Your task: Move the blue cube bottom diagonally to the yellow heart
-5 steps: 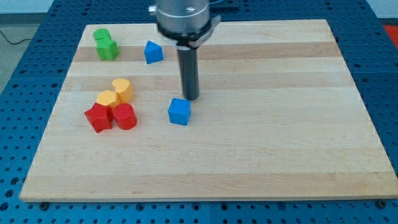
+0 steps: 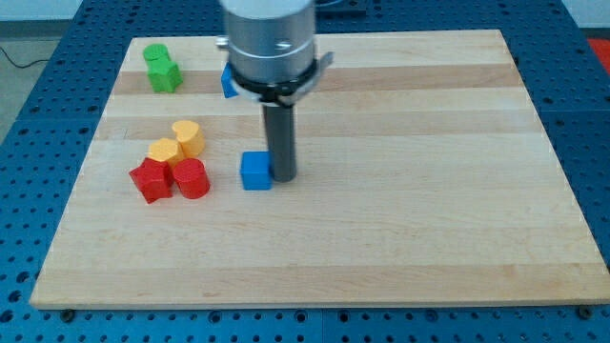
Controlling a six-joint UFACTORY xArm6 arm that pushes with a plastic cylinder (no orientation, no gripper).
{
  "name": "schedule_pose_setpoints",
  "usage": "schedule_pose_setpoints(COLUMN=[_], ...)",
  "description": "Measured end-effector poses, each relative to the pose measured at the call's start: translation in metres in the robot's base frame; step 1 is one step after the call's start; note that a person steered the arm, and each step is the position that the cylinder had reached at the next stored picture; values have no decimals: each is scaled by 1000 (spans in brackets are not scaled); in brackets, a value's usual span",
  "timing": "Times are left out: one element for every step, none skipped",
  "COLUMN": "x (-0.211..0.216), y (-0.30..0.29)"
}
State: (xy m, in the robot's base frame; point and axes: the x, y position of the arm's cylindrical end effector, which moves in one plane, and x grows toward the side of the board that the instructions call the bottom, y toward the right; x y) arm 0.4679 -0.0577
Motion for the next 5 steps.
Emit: schedule_pose_setpoints(x=[0,-26,-92,-171,-237], y=[-17,9,38,62,17])
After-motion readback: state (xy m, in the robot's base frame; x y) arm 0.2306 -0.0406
